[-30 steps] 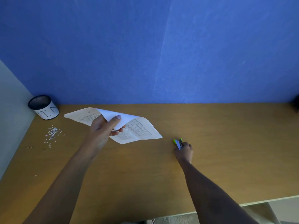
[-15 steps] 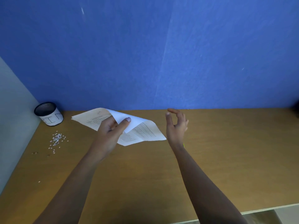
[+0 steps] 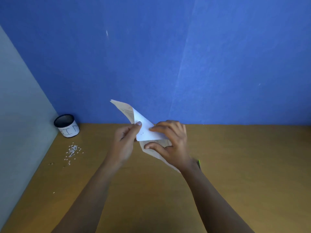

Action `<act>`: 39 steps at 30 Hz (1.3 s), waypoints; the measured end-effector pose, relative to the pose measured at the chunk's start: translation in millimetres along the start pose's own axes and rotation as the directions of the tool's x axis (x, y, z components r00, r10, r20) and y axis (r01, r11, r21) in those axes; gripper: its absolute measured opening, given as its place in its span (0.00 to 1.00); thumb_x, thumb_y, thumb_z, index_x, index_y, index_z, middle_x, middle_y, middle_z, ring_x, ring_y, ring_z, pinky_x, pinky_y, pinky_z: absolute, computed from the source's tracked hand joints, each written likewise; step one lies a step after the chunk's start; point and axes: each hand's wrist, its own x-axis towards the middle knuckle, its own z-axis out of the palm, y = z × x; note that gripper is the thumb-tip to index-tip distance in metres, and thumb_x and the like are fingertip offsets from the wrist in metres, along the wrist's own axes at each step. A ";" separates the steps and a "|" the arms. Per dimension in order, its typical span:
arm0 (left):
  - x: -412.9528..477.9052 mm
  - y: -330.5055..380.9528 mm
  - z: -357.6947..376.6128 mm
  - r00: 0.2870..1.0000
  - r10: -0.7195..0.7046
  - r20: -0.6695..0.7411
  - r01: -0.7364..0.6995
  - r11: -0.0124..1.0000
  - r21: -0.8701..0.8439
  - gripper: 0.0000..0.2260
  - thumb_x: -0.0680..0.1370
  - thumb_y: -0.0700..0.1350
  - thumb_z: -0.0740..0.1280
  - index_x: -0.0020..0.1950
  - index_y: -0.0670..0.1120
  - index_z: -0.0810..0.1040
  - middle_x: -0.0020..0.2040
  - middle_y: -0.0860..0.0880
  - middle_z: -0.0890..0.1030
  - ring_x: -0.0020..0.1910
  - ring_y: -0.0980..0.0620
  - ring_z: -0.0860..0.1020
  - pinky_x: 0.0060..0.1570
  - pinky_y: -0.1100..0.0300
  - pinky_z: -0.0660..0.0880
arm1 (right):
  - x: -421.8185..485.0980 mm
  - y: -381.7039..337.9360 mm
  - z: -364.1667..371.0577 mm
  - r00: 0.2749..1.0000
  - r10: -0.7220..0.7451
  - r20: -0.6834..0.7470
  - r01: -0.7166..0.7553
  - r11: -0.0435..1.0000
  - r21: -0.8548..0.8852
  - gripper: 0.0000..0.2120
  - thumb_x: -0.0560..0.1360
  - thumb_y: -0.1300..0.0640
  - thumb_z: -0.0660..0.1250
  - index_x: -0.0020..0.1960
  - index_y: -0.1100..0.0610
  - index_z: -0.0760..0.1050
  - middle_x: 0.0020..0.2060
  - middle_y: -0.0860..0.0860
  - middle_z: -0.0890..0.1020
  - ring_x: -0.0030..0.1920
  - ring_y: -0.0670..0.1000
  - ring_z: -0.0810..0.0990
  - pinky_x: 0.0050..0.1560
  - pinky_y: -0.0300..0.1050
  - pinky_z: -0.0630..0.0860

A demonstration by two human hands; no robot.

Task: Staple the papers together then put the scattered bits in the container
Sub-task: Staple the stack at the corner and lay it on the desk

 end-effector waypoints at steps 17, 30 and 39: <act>-13.3 18.7 -2.2 0.996 0.051 0.079 -0.045 0.996 -0.077 0.24 0.79 0.51 0.61 0.40 0.28 0.70 0.36 0.42 0.71 0.37 0.48 0.68 0.39 0.58 0.64 | 18.2 -30.7 -9.8 0.967 -0.195 -0.165 0.174 0.975 -0.135 0.05 0.75 0.58 0.68 0.46 0.49 0.80 0.40 0.47 0.83 0.38 0.50 0.78 0.38 0.47 0.68; -21.1 25.4 -2.4 0.992 0.076 0.096 -0.070 0.995 -0.064 0.23 0.79 0.52 0.61 0.38 0.31 0.72 0.33 0.42 0.71 0.36 0.49 0.70 0.39 0.56 0.65 | 18.2 -38.8 -11.8 0.954 -0.235 -0.188 0.203 0.964 -0.173 0.13 0.72 0.65 0.70 0.47 0.47 0.78 0.38 0.48 0.82 0.37 0.50 0.76 0.34 0.49 0.68; -24.0 28.7 -1.7 0.986 0.128 0.107 -0.122 0.991 -0.056 0.23 0.78 0.54 0.61 0.35 0.35 0.68 0.31 0.44 0.65 0.33 0.49 0.65 0.36 0.56 0.62 | 17.2 -44.6 -12.4 0.948 -0.228 -0.223 0.177 0.958 -0.225 0.14 0.72 0.67 0.66 0.48 0.48 0.76 0.40 0.45 0.80 0.37 0.50 0.75 0.33 0.48 0.68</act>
